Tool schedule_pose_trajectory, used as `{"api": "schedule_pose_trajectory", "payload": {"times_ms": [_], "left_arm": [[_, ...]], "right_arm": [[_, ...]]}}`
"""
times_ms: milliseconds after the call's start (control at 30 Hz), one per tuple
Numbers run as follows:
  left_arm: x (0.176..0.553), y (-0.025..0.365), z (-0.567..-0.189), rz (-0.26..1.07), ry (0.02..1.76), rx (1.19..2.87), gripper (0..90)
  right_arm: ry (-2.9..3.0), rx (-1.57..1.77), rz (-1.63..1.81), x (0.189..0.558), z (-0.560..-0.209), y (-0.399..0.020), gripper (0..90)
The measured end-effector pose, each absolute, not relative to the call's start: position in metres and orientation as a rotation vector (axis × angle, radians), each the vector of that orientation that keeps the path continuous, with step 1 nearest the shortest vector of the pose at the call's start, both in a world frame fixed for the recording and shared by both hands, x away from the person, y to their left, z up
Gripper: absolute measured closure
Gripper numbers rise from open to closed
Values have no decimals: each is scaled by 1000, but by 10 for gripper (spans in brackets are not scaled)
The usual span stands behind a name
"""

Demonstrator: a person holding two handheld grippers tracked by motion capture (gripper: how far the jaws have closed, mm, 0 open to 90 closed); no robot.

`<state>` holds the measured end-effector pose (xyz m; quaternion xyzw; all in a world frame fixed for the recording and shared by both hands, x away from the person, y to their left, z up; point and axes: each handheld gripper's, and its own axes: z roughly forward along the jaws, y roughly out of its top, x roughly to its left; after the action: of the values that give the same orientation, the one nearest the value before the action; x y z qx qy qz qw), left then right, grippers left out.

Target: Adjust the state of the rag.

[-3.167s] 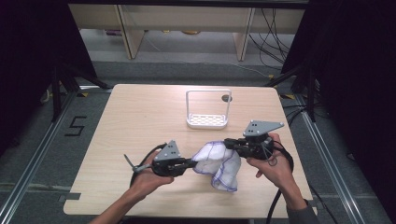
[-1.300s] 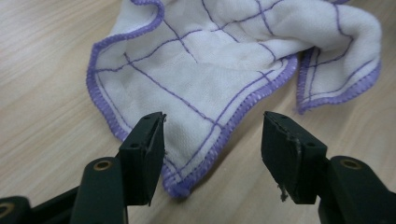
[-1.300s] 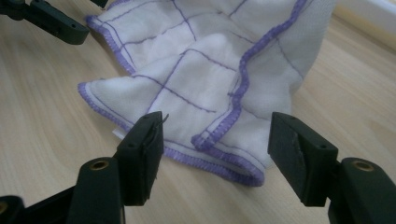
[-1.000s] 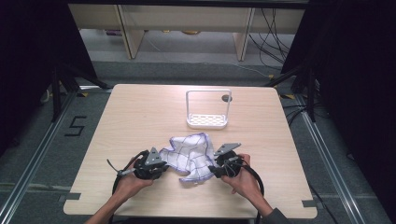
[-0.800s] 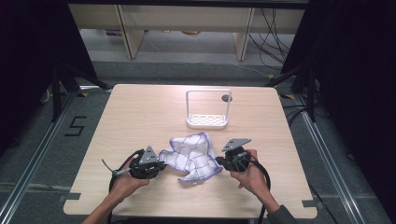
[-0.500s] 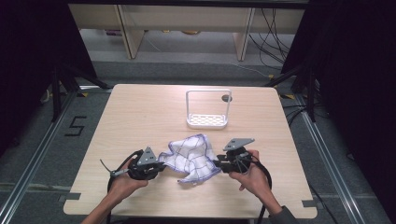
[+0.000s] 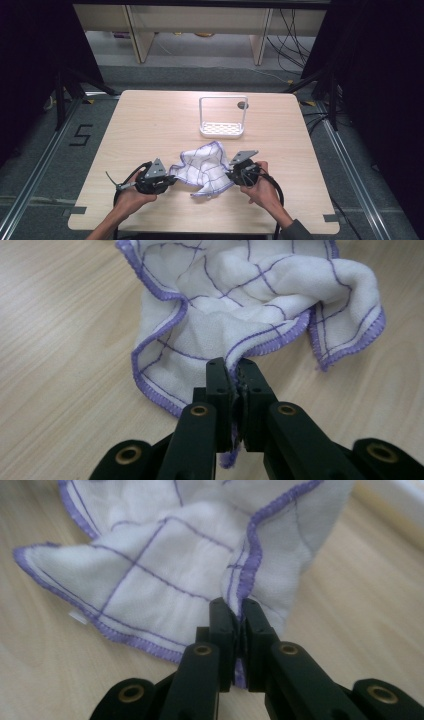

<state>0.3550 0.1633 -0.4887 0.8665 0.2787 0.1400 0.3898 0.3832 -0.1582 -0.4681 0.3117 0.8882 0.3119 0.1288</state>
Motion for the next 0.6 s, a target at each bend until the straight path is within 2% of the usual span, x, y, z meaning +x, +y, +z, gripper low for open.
{"api": "schedule_pose_trajectory", "payload": {"times_ms": [200,300,500,600], "left_arm": [[342,172,-480,318,688,2176,855],[328,180,-472,308,657,2157,856],[312,183,-476,267,636,2156,858],[300,176,-485,238,610,2180,856]], "right_arm": [[2532,943,1004,392,-427,-189,865],[2493,1012,979,415,-408,-209,864],[2531,1127,840,451,-423,-221,864],[2559,1251,743,472,-451,-223,859]]}}
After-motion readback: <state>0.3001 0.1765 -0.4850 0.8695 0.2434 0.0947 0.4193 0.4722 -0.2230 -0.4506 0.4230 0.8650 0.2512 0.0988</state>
